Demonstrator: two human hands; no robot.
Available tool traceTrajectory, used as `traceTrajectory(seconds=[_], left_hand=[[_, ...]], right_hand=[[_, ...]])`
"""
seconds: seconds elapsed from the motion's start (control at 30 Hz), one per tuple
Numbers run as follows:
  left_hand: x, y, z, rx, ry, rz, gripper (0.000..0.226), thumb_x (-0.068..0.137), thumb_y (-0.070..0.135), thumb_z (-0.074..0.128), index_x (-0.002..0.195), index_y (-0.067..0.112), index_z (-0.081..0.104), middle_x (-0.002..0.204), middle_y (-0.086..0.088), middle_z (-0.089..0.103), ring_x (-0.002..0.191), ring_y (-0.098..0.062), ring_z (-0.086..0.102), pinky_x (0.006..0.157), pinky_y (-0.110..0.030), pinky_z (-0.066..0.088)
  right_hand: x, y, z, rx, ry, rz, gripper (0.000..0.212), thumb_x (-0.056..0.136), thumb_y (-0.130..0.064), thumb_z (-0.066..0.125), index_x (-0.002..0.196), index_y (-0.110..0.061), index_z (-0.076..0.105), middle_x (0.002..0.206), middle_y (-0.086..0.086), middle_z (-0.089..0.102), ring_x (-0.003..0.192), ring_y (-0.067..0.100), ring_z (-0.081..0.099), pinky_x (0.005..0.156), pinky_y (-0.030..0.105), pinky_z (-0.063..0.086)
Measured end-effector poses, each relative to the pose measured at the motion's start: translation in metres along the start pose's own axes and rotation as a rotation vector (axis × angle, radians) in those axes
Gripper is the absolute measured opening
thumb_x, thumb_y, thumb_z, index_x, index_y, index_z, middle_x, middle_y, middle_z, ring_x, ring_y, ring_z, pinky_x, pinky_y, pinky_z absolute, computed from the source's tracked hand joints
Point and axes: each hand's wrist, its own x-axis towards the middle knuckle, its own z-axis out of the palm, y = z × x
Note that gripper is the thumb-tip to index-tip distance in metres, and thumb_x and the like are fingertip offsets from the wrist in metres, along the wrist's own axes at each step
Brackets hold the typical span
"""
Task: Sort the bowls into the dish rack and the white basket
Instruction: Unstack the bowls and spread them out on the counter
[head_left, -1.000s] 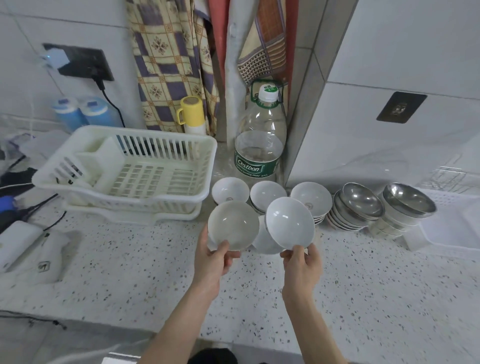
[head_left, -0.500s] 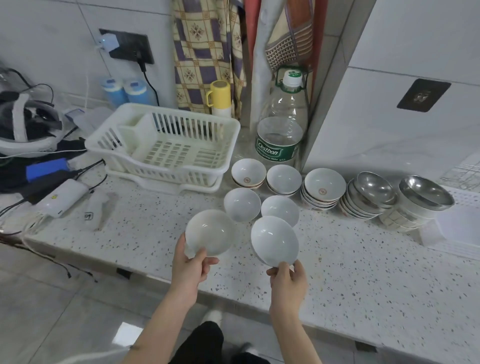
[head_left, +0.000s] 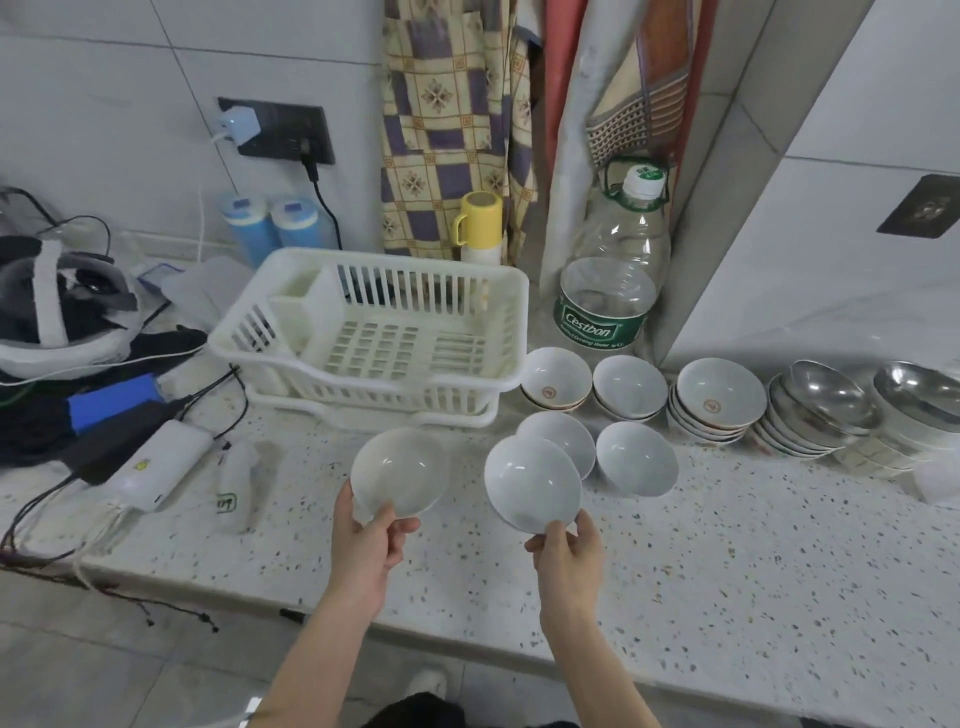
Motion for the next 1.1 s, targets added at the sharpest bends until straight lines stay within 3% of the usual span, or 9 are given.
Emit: traceTrajectory(seconds=[0.13,0.3,0.53,0.7,0.83,1.1], left_hand=[[0.026,0.009,-0.022,0.002,-0.035,-0.017,0.063,0.098,-0.002,0.050,0.148,0.034,0.035,0.101,-0.026,0.065,0.052,-0.007,0.064,0.034,-0.016,0.032],[0.051,0.017,-0.043,0.044,-0.126,-0.021,0.062,0.099,-0.002,0.048,0.147,0.036,0.037,0.103,-0.034,0.064,0.046,-0.007,0.060,0.035,-0.017,0.033],[0.078,0.015,-0.058,0.074,-0.199,-0.057,0.061,0.100,0.003,0.050,0.142,0.044,0.037,0.077,-0.022,0.071,0.055,-0.015,0.056,0.039,-0.020,0.033],[0.089,0.014,-0.059,0.056,-0.223,-0.084,0.060,0.100,0.005,0.051,0.144,0.043,0.036,0.079,-0.022,0.071,0.056,-0.015,0.059,0.038,-0.020,0.034],[0.096,0.014,-0.059,0.056,-0.232,-0.093,0.058,0.101,0.006,0.051,0.144,0.041,0.036,0.077,-0.021,0.071,0.063,-0.021,0.058,0.038,-0.021,0.033],[0.101,0.015,-0.061,0.040,-0.272,-0.084,0.052,0.102,0.005,0.049,0.131,0.048,0.041,0.080,-0.022,0.070,0.047,-0.009,0.058,0.037,-0.020,0.033]], right_hand=[[0.002,0.003,0.047,-0.026,-0.007,0.028,0.040,0.091,-0.006,0.042,0.123,-0.025,0.056,0.069,0.002,0.066,0.061,0.008,0.060,0.053,0.024,0.049],[0.006,0.004,0.081,-0.109,0.050,0.020,0.042,0.094,-0.008,0.041,0.128,-0.030,0.050,0.080,0.008,0.068,0.062,0.008,0.061,0.050,0.019,0.044],[0.009,0.014,0.099,-0.221,0.102,0.059,0.049,0.096,-0.010,0.040,0.141,-0.028,0.045,0.072,0.007,0.068,0.068,0.015,0.064,0.055,0.030,0.048],[0.012,0.014,0.105,-0.233,0.111,0.078,0.050,0.096,-0.012,0.041,0.139,-0.036,0.046,0.076,0.002,0.070,0.075,0.016,0.069,0.063,0.037,0.054],[0.020,0.011,0.110,-0.223,0.119,0.092,0.048,0.096,-0.011,0.042,0.138,-0.034,0.048,0.075,0.005,0.068,0.072,0.016,0.066,0.059,0.034,0.049],[0.024,0.013,0.110,-0.202,0.108,0.109,0.051,0.095,-0.005,0.041,0.140,-0.028,0.047,0.074,0.011,0.063,0.068,0.017,0.059,0.056,0.029,0.045]])
